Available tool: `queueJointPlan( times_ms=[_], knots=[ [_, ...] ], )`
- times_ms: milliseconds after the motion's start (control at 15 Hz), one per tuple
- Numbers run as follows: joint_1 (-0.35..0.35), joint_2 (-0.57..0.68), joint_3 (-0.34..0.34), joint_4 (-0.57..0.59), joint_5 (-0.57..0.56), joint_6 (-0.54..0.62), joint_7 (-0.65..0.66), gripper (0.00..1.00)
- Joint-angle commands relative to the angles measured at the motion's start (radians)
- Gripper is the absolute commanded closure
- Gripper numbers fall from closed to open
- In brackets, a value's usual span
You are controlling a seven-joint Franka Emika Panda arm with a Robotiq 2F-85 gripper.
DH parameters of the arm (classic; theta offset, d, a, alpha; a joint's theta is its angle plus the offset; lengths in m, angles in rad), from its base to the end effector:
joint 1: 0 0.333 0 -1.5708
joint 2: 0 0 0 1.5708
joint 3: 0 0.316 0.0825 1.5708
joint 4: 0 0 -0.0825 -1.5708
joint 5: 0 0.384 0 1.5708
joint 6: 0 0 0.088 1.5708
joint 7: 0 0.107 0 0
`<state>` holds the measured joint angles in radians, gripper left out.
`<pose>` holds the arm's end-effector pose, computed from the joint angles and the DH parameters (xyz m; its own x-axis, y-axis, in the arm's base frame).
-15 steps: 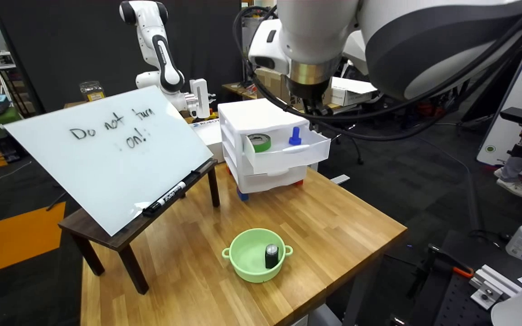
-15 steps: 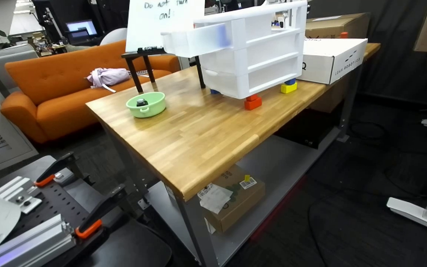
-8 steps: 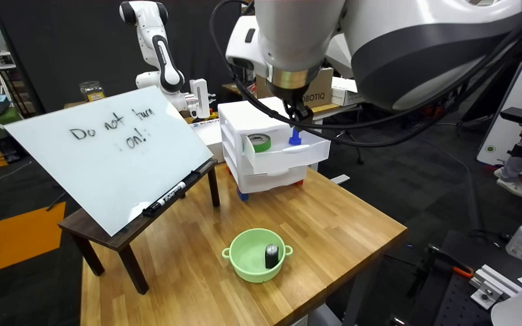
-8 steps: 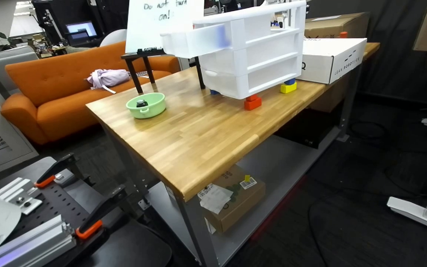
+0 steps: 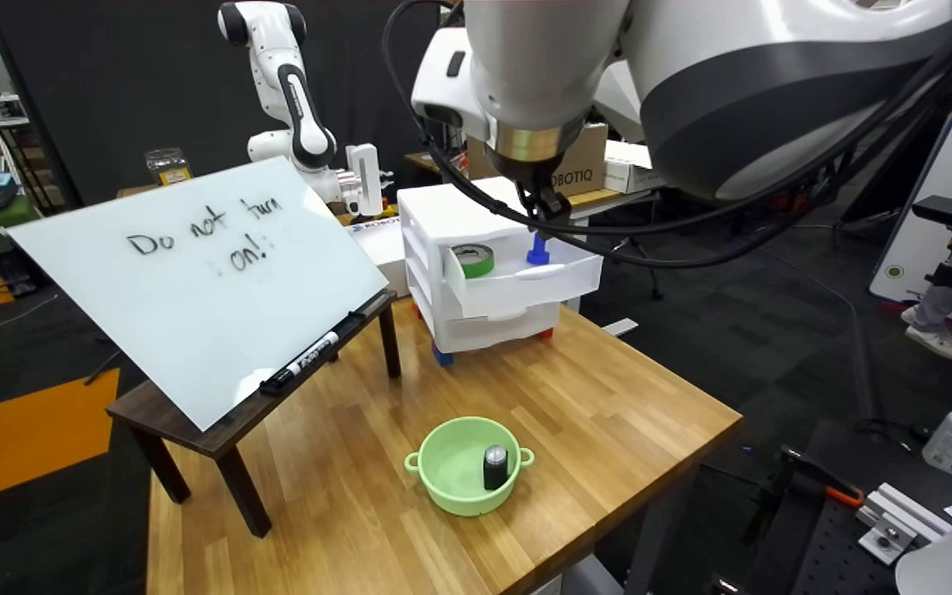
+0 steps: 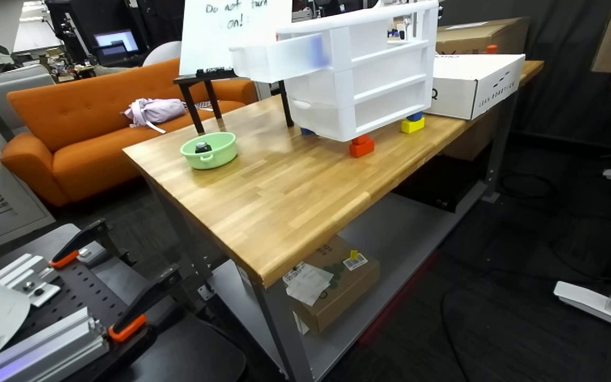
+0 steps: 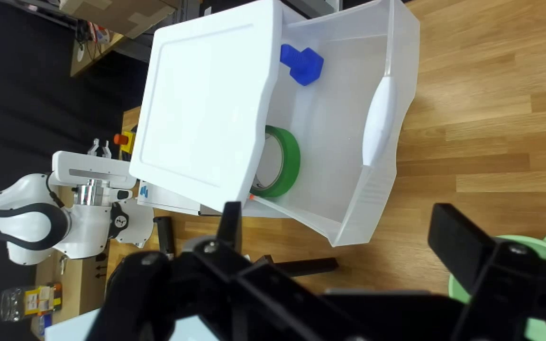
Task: Close the top drawer
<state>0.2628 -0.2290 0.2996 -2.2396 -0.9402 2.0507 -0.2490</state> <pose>0.4380 0.2319 0.4851 0.4267 0.8345 -0.3486 0.7097 -0.0701 0.7010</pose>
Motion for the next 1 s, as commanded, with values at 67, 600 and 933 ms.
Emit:
queueJointPlan(
  times_ms=[67, 600, 933],
  knots=[
    [0.011, 0.002, -0.009, 0.003, -0.001, -0.005, 0.001, 0.00],
    [-0.001, 0.010, -0.029, -0.003, -0.013, 0.015, 0.013, 0.00],
    [-0.013, 0.043, -0.062, -0.035, -0.028, 0.064, 0.010, 0.00]
  ],
)
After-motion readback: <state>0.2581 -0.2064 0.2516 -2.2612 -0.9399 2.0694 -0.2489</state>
